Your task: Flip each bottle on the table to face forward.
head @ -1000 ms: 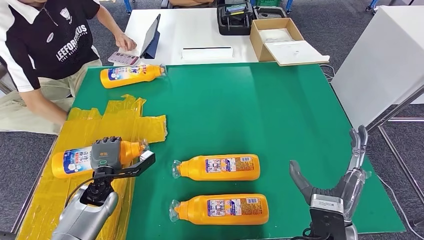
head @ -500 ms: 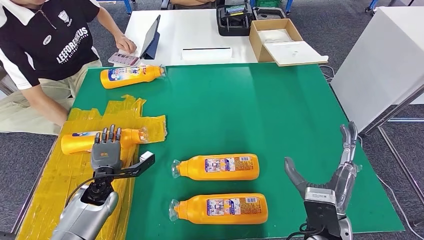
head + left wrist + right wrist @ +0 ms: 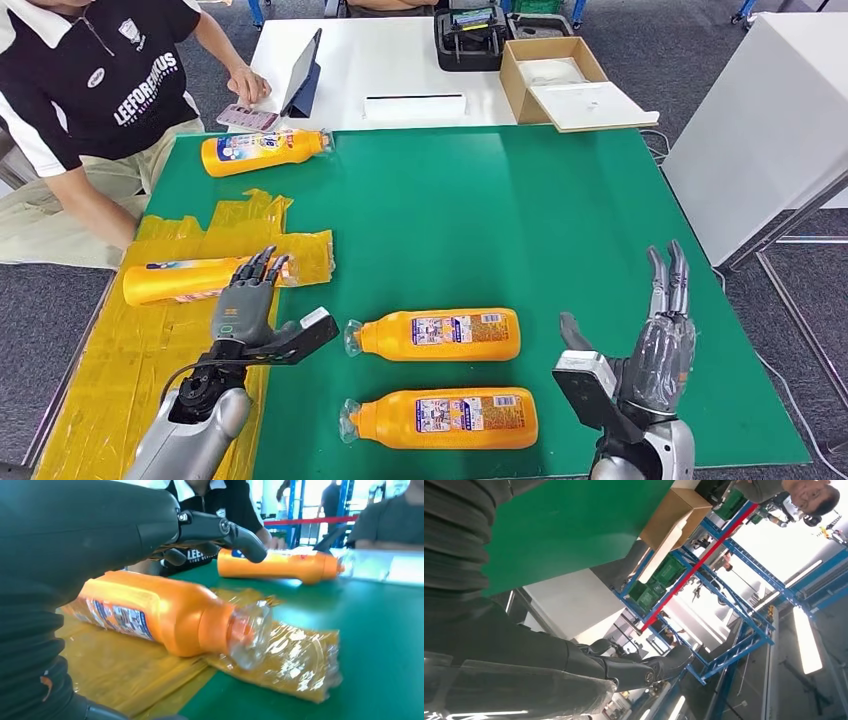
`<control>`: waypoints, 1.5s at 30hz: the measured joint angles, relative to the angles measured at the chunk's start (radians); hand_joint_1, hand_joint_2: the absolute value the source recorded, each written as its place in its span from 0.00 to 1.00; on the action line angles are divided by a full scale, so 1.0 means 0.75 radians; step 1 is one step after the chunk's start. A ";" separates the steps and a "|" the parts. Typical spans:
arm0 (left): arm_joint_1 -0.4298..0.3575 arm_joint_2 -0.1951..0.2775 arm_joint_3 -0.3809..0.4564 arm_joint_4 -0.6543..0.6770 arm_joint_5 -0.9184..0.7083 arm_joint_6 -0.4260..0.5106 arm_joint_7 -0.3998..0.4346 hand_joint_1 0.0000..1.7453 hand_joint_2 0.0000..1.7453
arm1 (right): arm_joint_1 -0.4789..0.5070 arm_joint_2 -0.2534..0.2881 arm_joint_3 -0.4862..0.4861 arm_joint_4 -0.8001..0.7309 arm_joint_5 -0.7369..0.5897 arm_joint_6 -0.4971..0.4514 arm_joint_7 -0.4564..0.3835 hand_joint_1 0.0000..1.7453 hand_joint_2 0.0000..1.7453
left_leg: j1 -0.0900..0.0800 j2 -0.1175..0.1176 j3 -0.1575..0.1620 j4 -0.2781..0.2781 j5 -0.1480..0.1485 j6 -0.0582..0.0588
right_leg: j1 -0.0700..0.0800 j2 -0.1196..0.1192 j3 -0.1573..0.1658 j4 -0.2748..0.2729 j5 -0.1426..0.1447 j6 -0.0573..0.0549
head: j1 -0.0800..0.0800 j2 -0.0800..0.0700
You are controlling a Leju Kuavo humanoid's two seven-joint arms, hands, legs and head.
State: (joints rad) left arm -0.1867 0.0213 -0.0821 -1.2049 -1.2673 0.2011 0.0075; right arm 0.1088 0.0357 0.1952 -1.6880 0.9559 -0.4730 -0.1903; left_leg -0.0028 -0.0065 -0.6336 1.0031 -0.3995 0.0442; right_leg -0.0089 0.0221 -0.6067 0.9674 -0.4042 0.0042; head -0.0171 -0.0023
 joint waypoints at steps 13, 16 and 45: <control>0.010 -0.044 -0.124 -0.233 0.345 0.040 -0.120 0.00 1.00 | -0.106 -0.077 0.052 0.108 0.307 0.135 0.174 0.00 1.00 | 0.001 -0.002 0.000 0.000 0.000 0.000 | 0.001 -0.001 -0.001 0.000 0.000 0.000 | 0.000 0.000; -0.001 -0.056 -0.146 -0.229 0.359 0.036 -0.131 0.00 1.00 | -0.141 -0.074 0.077 0.146 0.320 0.175 0.178 0.00 1.00 | 0.001 -0.002 0.000 0.000 0.001 0.000 | 0.001 -0.001 0.000 0.000 0.000 0.000 | 0.000 0.000; -0.149 -0.092 -0.282 -0.070 0.584 -0.018 -0.164 0.00 1.00 | -0.373 -0.117 0.324 0.448 -0.099 0.672 0.017 0.00 1.00 | 0.001 -0.002 -0.001 0.000 0.001 0.001 | 0.001 -0.001 0.000 0.000 0.001 0.000 | 0.000 0.000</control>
State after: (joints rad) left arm -0.2988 -0.0473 -0.2934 -1.2572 -0.8290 0.1876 -0.1155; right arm -0.1712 -0.0522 0.4385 -1.3520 0.8813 0.0312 -0.1774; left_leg -0.0018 -0.0083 -0.6345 1.0034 -0.3986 0.0447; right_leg -0.0083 0.0214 -0.6070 0.9676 -0.4036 0.0046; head -0.0172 -0.0023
